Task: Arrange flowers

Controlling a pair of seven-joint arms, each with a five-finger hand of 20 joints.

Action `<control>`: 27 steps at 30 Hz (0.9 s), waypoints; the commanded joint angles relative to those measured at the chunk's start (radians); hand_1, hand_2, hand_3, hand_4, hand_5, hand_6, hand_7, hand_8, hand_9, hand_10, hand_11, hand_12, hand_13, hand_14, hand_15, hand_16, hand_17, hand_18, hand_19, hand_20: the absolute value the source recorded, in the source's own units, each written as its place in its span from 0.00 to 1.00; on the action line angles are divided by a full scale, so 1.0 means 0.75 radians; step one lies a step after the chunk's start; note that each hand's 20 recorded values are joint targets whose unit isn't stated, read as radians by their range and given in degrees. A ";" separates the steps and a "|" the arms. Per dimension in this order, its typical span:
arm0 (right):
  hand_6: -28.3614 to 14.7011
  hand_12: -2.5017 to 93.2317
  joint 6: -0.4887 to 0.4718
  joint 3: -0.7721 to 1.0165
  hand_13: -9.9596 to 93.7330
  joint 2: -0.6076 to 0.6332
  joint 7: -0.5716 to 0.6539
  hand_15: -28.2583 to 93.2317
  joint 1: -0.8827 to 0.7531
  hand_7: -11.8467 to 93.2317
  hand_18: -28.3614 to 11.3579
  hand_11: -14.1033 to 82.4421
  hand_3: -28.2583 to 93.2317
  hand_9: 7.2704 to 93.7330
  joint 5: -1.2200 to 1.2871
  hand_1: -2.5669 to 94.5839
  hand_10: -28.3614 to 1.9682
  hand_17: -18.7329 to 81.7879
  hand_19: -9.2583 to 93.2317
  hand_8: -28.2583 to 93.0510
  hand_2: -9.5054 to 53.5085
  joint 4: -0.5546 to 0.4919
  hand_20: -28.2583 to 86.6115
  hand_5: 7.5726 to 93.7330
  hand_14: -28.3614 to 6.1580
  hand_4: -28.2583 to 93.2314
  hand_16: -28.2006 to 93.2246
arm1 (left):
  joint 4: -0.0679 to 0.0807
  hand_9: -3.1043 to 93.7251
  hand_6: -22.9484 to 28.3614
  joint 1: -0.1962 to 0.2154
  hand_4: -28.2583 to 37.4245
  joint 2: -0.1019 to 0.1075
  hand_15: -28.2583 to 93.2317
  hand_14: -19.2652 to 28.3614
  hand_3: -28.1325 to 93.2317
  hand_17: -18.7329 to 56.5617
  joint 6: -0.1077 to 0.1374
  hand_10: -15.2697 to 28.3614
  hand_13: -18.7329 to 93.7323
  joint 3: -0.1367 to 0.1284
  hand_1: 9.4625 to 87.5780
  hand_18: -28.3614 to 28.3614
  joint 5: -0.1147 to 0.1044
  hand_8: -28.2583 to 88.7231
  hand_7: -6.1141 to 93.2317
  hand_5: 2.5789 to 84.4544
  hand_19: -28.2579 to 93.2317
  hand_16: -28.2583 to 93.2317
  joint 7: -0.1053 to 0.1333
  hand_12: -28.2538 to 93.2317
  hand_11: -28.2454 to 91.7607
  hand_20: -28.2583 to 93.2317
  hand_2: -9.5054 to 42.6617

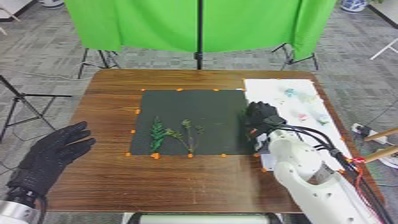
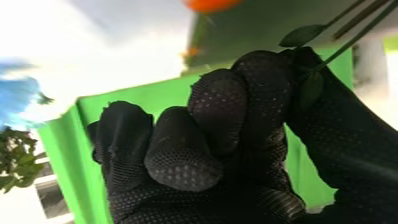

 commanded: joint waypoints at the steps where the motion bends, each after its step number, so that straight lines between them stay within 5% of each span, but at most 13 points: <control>1: 0.44 0.45 -0.024 0.009 0.87 -0.036 0.029 0.95 0.005 0.83 0.21 0.74 0.99 0.87 0.074 0.45 0.62 0.63 1.00 0.21 0.01 -0.094 0.82 0.79 0.68 0.08 0.46 | 0.002 0.40 0.53 0.023 0.06 -0.011 0.57 0.73 0.81 0.17 -0.008 0.62 0.42 0.002 0.25 0.89 0.005 0.15 0.27 0.46 0.66 0.20 -0.012 0.36 0.46 0.24 0.26; 8: 0.45 0.46 -0.394 -0.022 0.87 -0.120 0.213 0.94 0.048 0.83 0.21 0.73 0.98 0.87 0.200 0.45 0.64 0.64 1.00 0.21 0.01 -0.190 0.82 0.78 0.70 0.07 0.46 | -0.001 0.40 0.53 0.028 0.05 -0.005 0.58 0.73 0.81 0.17 -0.002 0.62 0.42 -0.005 0.25 0.89 0.004 0.14 0.28 0.46 0.67 0.20 -0.016 0.36 0.47 0.24 0.26; 27: 0.48 0.45 -0.416 -0.116 0.87 -0.242 0.240 0.92 0.051 0.82 0.23 0.70 0.96 0.87 0.066 0.46 0.69 0.64 1.00 0.21 0.04 -0.065 0.80 0.77 0.74 0.06 0.46 | 0.001 0.40 0.53 0.024 0.05 -0.009 0.58 0.73 0.81 0.17 0.003 0.62 0.42 0.009 0.25 0.89 0.003 0.14 0.28 0.46 0.67 0.20 -0.017 0.36 0.47 0.24 0.26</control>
